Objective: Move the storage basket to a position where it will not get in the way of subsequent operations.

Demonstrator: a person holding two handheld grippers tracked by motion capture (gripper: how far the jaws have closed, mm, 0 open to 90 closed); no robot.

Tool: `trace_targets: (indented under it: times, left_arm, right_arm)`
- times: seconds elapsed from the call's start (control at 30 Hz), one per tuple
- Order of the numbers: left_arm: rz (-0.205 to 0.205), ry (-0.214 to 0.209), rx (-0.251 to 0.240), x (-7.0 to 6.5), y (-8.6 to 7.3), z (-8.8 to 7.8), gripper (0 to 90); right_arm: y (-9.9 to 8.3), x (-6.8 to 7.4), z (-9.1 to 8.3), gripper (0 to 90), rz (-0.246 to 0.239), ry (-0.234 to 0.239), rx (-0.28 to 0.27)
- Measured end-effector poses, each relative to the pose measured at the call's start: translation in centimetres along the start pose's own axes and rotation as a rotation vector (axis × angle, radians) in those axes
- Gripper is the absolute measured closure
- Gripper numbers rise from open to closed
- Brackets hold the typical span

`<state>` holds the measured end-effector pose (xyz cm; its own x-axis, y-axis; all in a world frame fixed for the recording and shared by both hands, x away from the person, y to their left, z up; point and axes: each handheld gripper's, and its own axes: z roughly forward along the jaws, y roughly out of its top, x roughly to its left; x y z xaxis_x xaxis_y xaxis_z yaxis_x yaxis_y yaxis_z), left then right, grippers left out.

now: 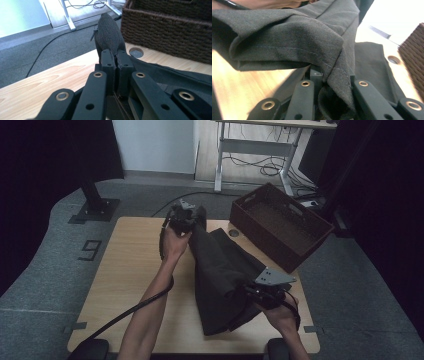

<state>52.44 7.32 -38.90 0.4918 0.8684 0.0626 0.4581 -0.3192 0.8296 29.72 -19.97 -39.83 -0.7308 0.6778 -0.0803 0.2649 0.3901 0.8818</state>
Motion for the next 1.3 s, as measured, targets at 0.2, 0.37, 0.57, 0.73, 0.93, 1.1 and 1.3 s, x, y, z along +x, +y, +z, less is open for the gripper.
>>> trace_targets:
  times: [0.2, 0.37, 0.57, 0.73, 0.93, 1.1, 1.3]
  left_arm:
    - [-0.012, 0.027, 0.031, -1.7, -1.4, 3.8, 86.2]
    - [0.01, 0.058, 0.073, -2.6, -2.4, 6.1, 85.8]
    - [0.042, 0.072, 0.146, -3.2, -3.5, 8.3, 84.5]
    - [0.039, 0.063, 0.222, -3.3, -4.8, 9.8, 76.5]
    - [-0.041, -0.001, 0.133, -1.8, -4.4, 8.2, 51.3]
    - [-0.046, -0.017, 0.067, -0.9, -3.8, 5.5, 40.5]
    - [-0.017, -0.102, 0.065, -1.4, -5.5, 3.6, 24.5]
  right_arm:
    - [-2.8, -2.4, 1.1, 77.7, 0.039, -0.028, 0.07]
    - [-5.2, -4.0, 2.6, 77.4, 0.075, -0.035, 0.133]
    - [-7.3, -5.3, 4.0, 76.9, 0.098, -0.049, 0.191]
    - [-8.4, -5.6, 4.9, 76.4, 0.092, -0.045, 0.247]
    - [-9.9, -5.8, 5.7, 75.6, 0.108, -0.034, 0.284]
    - [-10.5, -5.7, 6.1, 74.7, 0.11, -0.037, 0.294]
    - [-10.9, -5.4, 6.3, 73.5, 0.109, -0.035, 0.292]
